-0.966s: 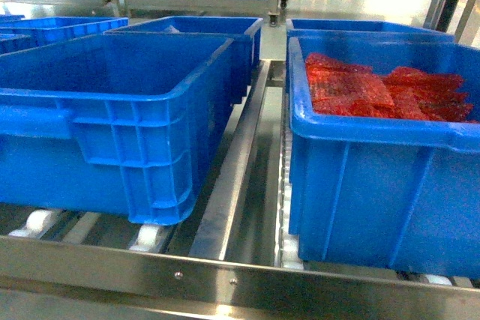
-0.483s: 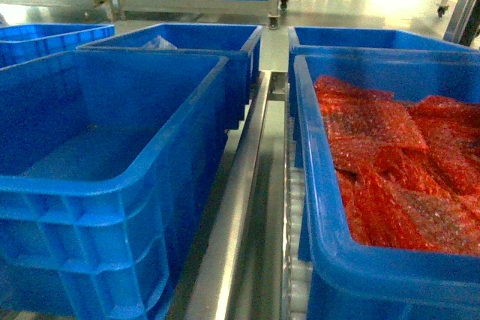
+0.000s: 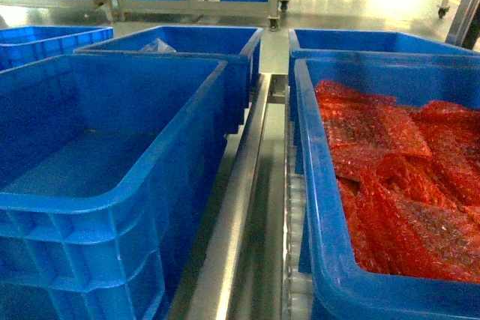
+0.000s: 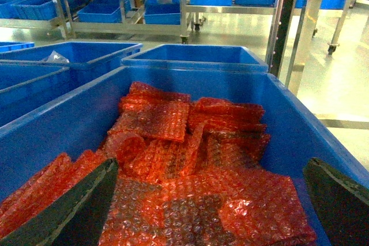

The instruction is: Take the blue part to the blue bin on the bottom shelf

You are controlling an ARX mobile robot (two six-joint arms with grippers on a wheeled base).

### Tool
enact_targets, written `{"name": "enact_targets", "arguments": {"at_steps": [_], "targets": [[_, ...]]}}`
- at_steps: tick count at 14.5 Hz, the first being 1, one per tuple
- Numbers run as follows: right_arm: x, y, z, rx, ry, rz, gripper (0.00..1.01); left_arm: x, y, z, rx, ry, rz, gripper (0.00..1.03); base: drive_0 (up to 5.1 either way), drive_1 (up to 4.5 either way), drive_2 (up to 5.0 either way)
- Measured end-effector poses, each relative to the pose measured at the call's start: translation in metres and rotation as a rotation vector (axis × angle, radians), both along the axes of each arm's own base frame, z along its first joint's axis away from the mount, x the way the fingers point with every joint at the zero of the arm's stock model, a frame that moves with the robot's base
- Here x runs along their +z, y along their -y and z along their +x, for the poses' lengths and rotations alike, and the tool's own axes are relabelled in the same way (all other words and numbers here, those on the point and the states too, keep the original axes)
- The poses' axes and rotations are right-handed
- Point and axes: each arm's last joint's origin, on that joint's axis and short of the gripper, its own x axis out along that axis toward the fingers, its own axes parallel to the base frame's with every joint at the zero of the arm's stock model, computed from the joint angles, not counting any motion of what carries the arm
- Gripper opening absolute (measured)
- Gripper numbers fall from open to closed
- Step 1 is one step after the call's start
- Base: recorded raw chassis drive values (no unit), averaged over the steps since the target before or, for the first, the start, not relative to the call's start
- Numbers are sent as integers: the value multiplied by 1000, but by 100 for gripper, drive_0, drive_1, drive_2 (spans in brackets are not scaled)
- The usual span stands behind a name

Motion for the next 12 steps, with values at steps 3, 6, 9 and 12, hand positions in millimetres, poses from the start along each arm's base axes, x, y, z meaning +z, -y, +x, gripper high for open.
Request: {"name": "enact_targets", "arguments": {"at_steps": [3, 6, 9, 12], "targets": [[0, 0, 0, 0, 0, 0, 98, 0, 0, 0, 0, 0, 0, 43, 0, 0, 0], [0, 0, 0, 0, 0, 0, 98, 0, 0, 0, 0, 0, 0, 43, 0, 0, 0], [0, 0, 0, 0, 0, 0, 98, 0, 0, 0, 0, 0, 0, 43, 0, 0, 0], [0, 0, 0, 0, 0, 0, 98, 0, 0, 0, 0, 0, 0, 43, 0, 0, 0]]}}
